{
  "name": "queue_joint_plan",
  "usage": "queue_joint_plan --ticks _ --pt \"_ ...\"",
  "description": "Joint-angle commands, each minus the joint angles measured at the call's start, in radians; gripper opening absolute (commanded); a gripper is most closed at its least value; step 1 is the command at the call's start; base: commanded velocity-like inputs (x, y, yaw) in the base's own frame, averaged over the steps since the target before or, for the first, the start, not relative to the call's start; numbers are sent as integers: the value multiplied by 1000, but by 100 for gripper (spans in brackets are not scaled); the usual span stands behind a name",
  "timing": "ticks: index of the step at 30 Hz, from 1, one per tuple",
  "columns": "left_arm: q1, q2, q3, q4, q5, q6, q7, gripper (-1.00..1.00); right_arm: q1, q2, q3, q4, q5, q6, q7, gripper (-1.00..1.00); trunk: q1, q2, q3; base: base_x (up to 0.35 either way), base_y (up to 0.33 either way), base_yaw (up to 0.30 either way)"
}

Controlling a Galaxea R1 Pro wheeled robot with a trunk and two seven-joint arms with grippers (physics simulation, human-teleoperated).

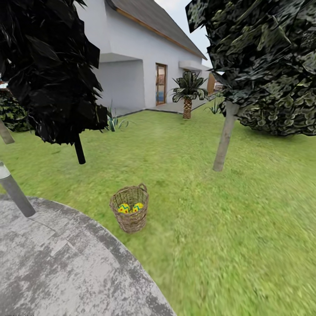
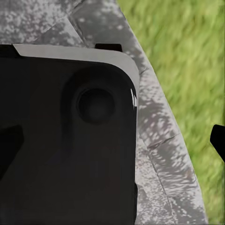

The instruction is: Take the three Easter eggs out of the wicker basket on the lawn in the garden, then place them on the lawn next to a single tree (choose any tree) so that all three eggs are next to the same tree and none are left in the basket.

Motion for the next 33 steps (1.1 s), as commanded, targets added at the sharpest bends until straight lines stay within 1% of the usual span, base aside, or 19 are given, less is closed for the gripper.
queue_joint_plan --ticks 1,24,33 --pt "-1 0 1 0 1 -1 -1 100 0 0 1 1 0 -3 -1 100 0 0 -2 302 0 270" --pt "-1 0 1 0 1 -1 -1 100 0 0 1 1 0 -3 -1 100 0 0 -21 302 0 269" --pt "-1 0 1 0 1 -1 -1 100 0 -7 2 2 -1 -2 -1 100 0 0 -22 301 0 43"
